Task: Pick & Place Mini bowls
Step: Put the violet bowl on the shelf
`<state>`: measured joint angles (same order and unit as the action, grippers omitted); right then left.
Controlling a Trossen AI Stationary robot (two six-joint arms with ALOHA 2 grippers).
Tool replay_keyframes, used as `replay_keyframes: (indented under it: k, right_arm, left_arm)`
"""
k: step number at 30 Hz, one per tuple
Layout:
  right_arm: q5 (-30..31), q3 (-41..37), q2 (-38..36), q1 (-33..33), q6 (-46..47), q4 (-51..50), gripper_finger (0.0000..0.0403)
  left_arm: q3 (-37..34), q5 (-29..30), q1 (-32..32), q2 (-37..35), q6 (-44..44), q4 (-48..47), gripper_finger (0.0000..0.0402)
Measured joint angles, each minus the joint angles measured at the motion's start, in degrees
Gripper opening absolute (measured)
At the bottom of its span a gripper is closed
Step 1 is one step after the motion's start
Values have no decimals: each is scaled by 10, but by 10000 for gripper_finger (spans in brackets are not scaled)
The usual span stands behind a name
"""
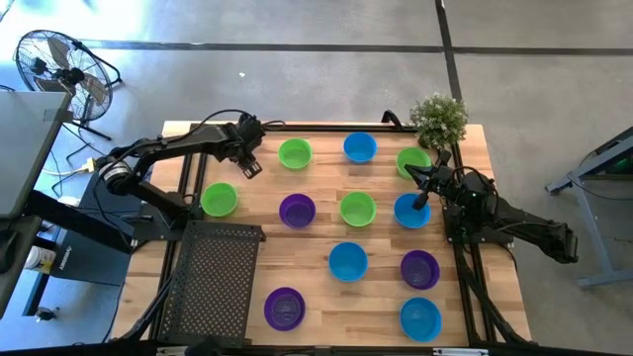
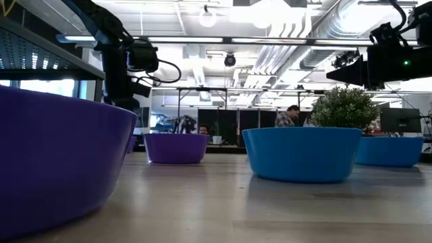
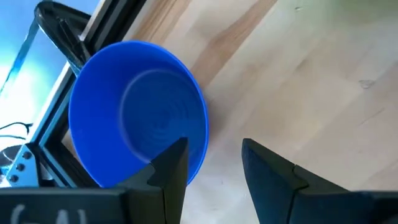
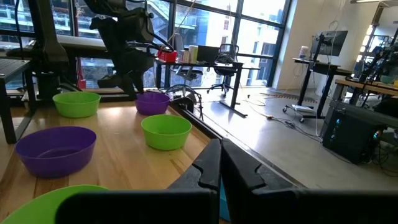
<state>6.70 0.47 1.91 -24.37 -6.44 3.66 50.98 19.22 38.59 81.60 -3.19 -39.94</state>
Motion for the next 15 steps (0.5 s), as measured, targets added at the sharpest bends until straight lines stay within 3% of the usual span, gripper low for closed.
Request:
replay_keyframes:
  k: [15]
  right_arm:
    - [0, 0, 0, 0, 0, 0, 0]
  left_arm:
    - [0, -7, 0, 0, 20, 15, 146]
